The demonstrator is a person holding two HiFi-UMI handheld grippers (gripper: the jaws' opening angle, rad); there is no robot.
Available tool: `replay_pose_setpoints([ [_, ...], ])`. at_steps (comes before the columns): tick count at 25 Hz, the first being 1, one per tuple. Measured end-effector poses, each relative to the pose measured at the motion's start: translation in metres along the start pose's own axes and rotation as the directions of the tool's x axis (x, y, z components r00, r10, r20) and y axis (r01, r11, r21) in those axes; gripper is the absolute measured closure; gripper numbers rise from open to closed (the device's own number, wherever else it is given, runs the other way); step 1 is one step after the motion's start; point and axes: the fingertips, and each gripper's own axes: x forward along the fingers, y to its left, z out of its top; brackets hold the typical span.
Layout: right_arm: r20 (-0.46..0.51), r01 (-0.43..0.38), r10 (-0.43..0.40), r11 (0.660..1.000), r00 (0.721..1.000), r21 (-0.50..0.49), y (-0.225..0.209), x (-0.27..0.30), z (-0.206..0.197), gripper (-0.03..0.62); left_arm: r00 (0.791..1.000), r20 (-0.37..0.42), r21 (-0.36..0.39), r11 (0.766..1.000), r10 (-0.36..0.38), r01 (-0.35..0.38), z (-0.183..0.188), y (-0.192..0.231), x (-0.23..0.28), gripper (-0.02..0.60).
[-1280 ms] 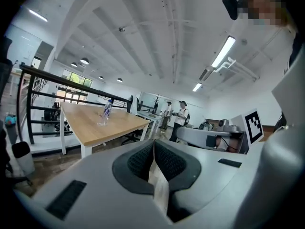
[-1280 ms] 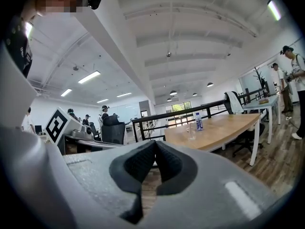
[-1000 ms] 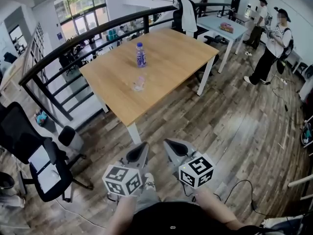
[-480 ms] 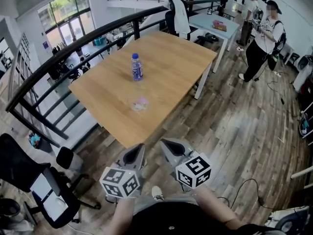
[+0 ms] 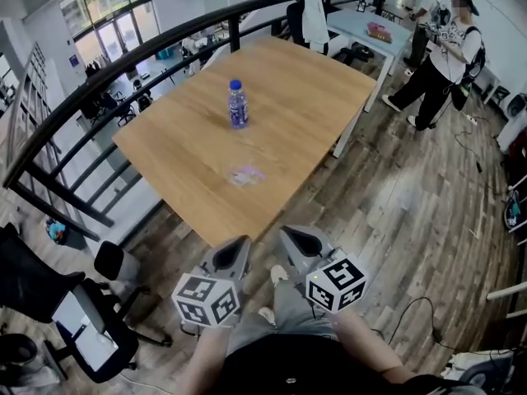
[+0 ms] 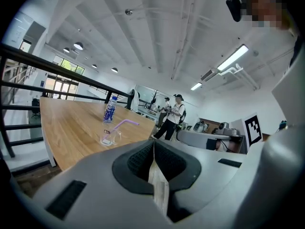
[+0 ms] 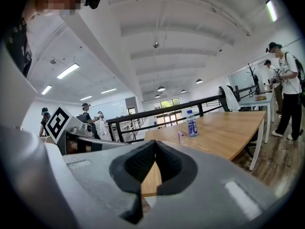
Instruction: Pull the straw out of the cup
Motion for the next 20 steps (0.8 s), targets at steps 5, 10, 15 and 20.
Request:
replay_pose_setpoints([
  [5,0.013,0.008,-0.008,1.000,1.000,-0.006,-0.030,0.029,0.016,0.595,1.000,0.004,0.001,1.000,0.019,-0.019,0.016,0.023,0.024,0.560],
  [10,0.000,-0.010,0.010,1.000,1.000,0.000,-0.062,0.058,0.024,0.595,0.999,-0.021,-0.008,0.999,0.032,-0.032,0.028,0.045,0.055,0.560],
  [15,-0.023,-0.038,0.038,0.999,0.999,0.015,-0.089,0.092,0.021,0.595,0.996,-0.039,0.031,0.997,0.076,-0.075,0.035,0.073,0.084,0.560],
  [20,-0.041,-0.075,0.076,0.997,0.996,0.025,-0.105,0.119,0.022,0.595,0.991,-0.074,0.069,0.992,0.113,-0.108,0.035,0.094,0.106,0.560],
])
